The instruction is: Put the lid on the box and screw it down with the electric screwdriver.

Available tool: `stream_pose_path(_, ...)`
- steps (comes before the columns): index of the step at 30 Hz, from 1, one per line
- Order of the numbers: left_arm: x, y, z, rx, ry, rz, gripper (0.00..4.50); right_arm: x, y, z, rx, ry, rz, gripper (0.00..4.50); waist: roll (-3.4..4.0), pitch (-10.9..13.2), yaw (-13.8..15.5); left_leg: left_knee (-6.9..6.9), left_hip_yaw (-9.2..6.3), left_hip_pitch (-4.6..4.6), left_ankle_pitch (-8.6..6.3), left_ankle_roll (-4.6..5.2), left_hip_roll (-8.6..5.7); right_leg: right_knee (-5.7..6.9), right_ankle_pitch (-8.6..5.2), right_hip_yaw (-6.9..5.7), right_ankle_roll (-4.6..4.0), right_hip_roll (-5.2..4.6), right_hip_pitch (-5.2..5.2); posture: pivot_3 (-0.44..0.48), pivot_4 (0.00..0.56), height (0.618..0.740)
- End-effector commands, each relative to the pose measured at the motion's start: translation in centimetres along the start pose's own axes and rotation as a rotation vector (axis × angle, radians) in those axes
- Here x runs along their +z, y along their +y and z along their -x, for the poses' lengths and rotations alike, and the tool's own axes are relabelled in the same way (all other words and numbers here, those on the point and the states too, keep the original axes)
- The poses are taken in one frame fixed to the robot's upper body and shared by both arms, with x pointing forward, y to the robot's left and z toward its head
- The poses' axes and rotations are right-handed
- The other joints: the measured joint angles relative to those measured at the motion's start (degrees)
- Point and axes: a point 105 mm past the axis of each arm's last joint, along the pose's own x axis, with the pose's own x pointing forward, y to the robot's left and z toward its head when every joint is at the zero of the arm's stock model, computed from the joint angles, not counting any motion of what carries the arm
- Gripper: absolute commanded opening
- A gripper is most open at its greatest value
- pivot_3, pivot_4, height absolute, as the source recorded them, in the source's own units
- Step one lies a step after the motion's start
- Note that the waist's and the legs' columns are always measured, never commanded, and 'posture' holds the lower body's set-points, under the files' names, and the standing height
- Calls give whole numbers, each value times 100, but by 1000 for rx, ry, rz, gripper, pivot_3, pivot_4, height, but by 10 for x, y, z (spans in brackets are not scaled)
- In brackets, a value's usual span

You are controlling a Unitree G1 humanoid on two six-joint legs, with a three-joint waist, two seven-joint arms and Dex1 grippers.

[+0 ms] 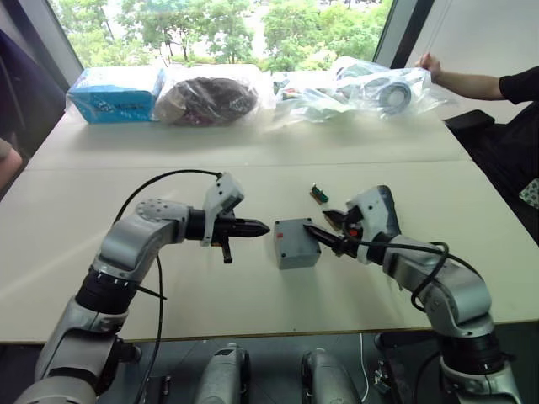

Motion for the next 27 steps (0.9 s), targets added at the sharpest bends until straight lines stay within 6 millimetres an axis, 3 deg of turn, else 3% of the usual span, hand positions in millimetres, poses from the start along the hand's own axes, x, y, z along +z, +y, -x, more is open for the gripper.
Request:
stream_pose_path(1, 19, -6, 5, -4, -64, -52, 0, 37, -1, 20, 3, -99, -20, 3065, 0, 0, 5, 0, -3, 0, 0, 0, 1, 0, 0, -1, 0, -1, 1, 0, 150, 740)
stream_pose_path(3, 25, -11, 10, -33, -75, -48, 0, 55, -13, 38, -8, -68, -49, 3678, 2, 1, 8, 0, -4, 0, 0, 0, 1, -1, 0, -2, 0, -1, 1, 0, 150, 740)
stream_pose_path(4, 27, -13, 11, -49, -73, -55, 0, 63, -22, 46, -32, -46, -67, 3749, 7, 4, 7, -1, -4, -3, -1, 0, 0, -1, 0, -2, 0, -4, -2, 0, 150, 740)
stream_pose_path(5, 27, -16, 12, -60, -72, -62, 0, 68, -27, 53, -48, -30, -82, 4156, 9, 5, 3, 0, -1, -5, -1, 0, -2, -1, 0, -1, -1, -10, -4, 0, 150, 740)
stream_pose_path(7, 28, -21, 12, -77, -59, -87, 0, 68, -44, 62, -111, 71, -156, 4438, 8, 5, 1, 0, 2, -5, -1, 0, -2, -1, -8, 0, -16, -12, -6, 0, 150, 740)
stream_pose_path(12, 37, -32, 9, -160, -28, -177, 0, 46, -88, 84, -237, 407, -284, 4438, 7, 6, 12, -7, 4, -6, -2, 2, -8, -10, -14, -2, -28, -21, -5, 0, 150, 740)
stream_pose_path(16, 36, -32, 7, -166, 6, -228, 0, 39, -96, 89, -235, 540, -353, 4438, 10, 5, -69, -8, 24, -6, -7, 11, -7, -28, -14, 9, -29, -23, -8, 0, 150, 740)
stream_pose_path(27, 32, -24, 13, -83, 13, -214, 0, 20, -113, 72, -268, 686, -480, 4438, 10, 7, -105, -9, 23, -14, -10, 16, -5, -26, -12, 11, -24, -15, -15, 0, 150, 740)
